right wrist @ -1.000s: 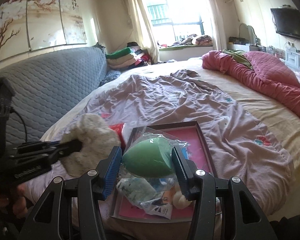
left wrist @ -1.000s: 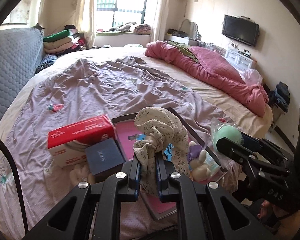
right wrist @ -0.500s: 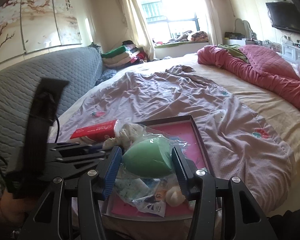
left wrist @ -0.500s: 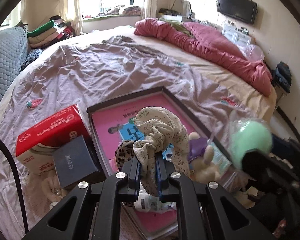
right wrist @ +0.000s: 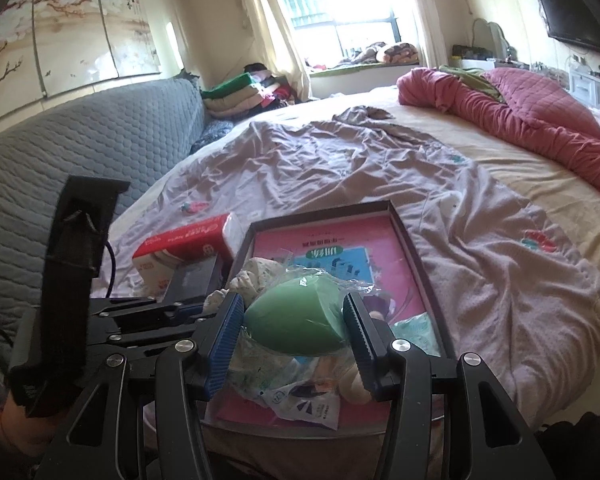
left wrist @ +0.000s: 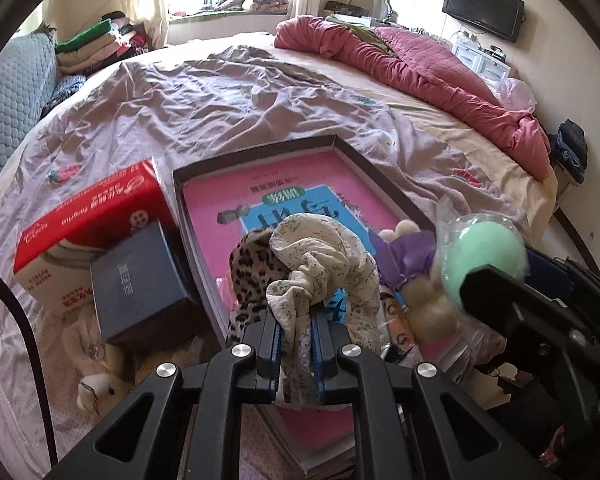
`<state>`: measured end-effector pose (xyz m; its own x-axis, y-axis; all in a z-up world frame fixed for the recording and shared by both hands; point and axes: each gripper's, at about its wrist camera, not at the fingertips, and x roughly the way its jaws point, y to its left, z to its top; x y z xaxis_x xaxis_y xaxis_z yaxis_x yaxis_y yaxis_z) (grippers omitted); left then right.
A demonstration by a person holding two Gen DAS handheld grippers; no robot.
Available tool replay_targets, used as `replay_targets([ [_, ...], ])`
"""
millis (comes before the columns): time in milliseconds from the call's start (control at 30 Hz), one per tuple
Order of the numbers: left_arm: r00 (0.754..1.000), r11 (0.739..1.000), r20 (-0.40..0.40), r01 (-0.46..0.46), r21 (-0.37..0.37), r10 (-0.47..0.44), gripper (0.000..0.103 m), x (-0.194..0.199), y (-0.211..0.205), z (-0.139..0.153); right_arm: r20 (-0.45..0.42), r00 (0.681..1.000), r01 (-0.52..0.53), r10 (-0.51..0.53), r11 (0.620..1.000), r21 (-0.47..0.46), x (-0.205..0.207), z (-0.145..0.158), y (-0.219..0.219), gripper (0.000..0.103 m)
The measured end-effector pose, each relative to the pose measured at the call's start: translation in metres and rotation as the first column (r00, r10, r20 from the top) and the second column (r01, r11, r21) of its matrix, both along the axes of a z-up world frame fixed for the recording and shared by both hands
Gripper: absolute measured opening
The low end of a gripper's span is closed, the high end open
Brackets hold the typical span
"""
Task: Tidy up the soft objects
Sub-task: 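Lift and carry the scrunchie and sponge bag over the tray, then lower the scrunchie and sponge bag into the tray and open both grippers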
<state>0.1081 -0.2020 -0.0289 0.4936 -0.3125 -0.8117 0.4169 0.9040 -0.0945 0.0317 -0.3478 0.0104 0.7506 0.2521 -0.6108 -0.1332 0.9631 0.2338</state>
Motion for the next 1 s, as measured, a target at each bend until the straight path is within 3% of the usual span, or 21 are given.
replay_targets([
  [500, 0.999, 1.0, -0.037, -0.021, -0.006, 0.021, 0.013, -0.006, 0.017, -0.014, -0.047, 0.998, -0.033, 0.032, 0.999, -0.021, 0.024, -0.023, 0.015, 0.054],
  [1000, 0.999, 0.999, -0.039, -0.026, -0.037, 0.024, 0.013, -0.004, 0.02, -0.013, -0.091, 0.994, -0.056, 0.06, 0.998, 0.04, 0.042, -0.043, 0.011, 0.055],
])
